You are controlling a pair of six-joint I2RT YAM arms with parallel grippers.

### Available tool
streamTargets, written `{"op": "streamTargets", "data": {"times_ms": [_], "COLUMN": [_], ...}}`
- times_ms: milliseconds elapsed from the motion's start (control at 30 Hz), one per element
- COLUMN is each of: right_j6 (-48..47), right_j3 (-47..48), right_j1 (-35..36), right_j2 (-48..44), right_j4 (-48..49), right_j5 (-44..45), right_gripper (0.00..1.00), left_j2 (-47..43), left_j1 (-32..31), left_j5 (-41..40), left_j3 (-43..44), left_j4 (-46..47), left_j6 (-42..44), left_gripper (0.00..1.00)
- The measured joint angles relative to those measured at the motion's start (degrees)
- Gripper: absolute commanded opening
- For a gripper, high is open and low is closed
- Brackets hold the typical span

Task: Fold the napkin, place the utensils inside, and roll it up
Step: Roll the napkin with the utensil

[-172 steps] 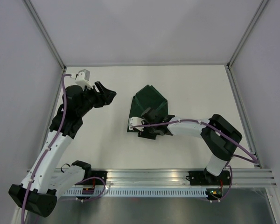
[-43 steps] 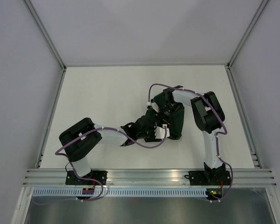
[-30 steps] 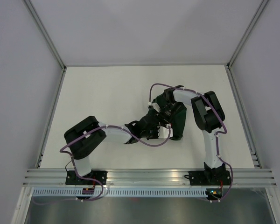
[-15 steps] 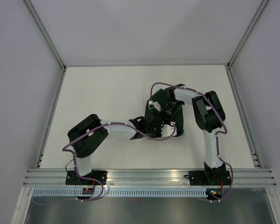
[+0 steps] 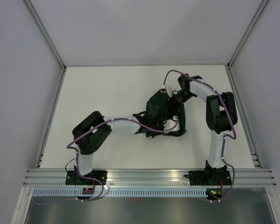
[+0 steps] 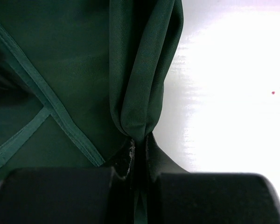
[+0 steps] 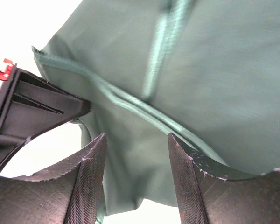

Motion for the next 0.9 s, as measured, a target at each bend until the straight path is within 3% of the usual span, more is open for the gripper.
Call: {"op": "streamTargets", "data": {"times_ms": [233,500,900], "right_j6": [3.0,1.4,-9.7], "right_j3": [-0.9,-9.6,-29.7], "right_j1": [-8.6,-17.3,-17.8], "right_j2": [-6.4,-13.0,-33.0], "right_j4": [5.7,10.6,17.4], "right_j5": [-2.7,-5.4,-6.4], "right_gripper": [0.61,0.59,0.56], "left_j2": [3.5,9.5,19.1], "left_j1": [2.9,7.6,12.4], "left_j5": [7.6,18.8,35.6], "left_j3": [6.5,16.0,26.7], "left_j4": [-7.6,-18.0,-30.6], "left_j6": [-3.4,-7.5,-11.8], "left_gripper": [0.02,0.02,0.02]}}
